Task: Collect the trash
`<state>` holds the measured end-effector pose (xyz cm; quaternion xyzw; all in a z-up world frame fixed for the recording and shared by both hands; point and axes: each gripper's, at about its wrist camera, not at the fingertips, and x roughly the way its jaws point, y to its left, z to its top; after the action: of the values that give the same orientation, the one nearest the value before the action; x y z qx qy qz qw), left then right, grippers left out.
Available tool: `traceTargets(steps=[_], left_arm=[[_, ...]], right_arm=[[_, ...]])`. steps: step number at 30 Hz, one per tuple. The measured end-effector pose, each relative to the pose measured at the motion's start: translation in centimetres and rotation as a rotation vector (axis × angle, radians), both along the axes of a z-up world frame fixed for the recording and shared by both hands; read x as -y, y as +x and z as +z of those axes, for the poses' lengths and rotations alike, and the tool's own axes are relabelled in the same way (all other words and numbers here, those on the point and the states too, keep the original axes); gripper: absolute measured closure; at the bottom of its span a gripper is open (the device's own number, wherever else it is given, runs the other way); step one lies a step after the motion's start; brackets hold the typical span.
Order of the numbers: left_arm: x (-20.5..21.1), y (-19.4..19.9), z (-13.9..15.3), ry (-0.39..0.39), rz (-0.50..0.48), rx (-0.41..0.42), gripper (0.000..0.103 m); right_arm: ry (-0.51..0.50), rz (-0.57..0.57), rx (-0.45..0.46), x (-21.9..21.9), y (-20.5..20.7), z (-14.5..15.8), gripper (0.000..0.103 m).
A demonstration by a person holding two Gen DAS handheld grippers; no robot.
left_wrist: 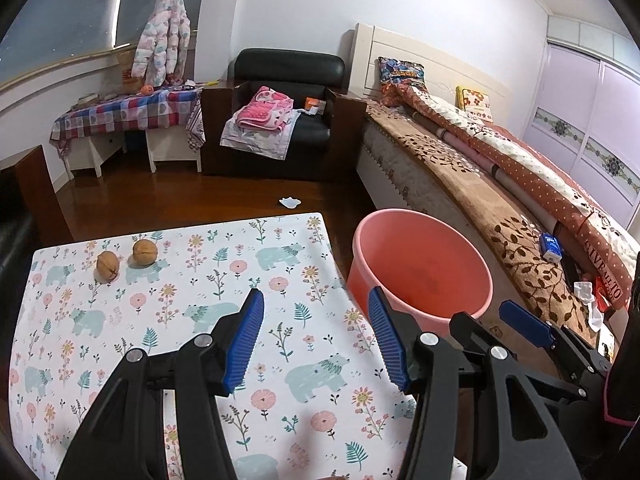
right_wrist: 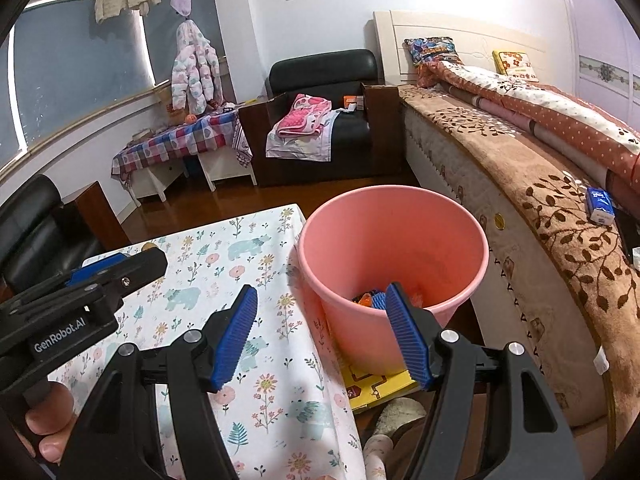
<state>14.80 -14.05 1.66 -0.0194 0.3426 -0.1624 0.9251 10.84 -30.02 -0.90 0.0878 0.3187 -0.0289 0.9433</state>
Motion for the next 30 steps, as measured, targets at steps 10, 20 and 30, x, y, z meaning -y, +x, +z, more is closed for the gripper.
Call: traceTargets(steps=[10, 20, 30], left_arm=[[-1.2, -0.7, -0.2, 0.000, 0.024, 0.007, 0.049], [-1.4, -1.2, -0.8, 0.017, 0.049, 0.003, 0.049], [-1.5, -1.4, -1.0, 0.025, 0.069, 0.001, 0.049]], right_arm=[[0.017, -0.022, 0.005, 0.3, -0.4, -0.1, 0.036], [0.040, -0.026, 0.024, 0.8, -1.0, -0.3, 0.036], [0.039, -0.012, 0.031, 0.2, -1.3, -0.3, 0.036]])
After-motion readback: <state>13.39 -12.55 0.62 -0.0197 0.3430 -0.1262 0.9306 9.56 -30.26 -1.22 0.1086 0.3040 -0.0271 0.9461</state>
